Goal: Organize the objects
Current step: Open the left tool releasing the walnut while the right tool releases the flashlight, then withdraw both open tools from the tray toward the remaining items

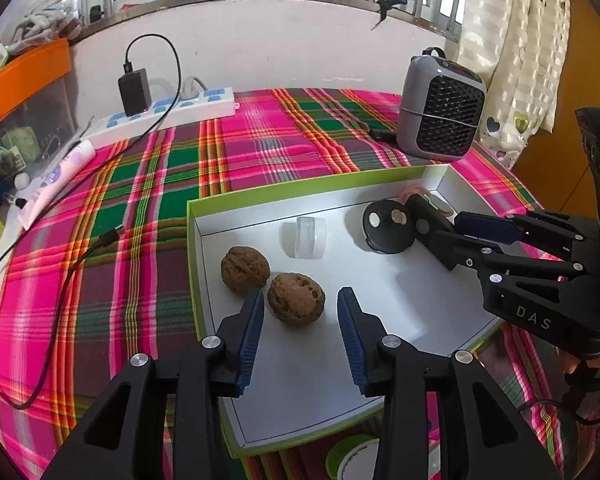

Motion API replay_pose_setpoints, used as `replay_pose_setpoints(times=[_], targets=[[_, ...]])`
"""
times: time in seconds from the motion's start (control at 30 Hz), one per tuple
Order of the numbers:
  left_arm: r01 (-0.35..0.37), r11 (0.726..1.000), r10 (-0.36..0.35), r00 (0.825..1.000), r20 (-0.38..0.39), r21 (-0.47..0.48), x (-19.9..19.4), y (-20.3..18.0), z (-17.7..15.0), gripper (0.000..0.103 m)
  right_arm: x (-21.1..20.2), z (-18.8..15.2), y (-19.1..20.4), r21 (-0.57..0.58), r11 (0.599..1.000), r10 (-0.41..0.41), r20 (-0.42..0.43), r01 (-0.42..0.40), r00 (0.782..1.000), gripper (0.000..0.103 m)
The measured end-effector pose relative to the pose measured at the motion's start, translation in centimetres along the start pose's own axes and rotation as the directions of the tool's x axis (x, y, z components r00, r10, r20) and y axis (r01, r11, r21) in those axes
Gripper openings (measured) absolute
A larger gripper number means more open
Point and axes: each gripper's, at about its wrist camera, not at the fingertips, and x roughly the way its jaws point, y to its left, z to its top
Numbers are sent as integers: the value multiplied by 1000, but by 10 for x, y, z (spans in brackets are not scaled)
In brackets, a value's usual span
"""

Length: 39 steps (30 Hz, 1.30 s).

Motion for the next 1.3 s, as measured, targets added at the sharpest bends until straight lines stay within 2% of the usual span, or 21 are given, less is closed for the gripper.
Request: replay_pose_setpoints(times=[0.13,0.77,1.3], targets=[[2,1000,-2,1000,5,-8,-4,1,-1,37,-5,-1,-1,11,1000,-2,10,2,1000,41],[-5,1000,7,998,60,-31,-38,1,-16,38,-35,-13,7,41,999,-9,62,7,998,42],[-4,1000,6,995,95,-29,-71,-8,-40,38,-74,-38,23,49,999,8,120,-14,993,42]])
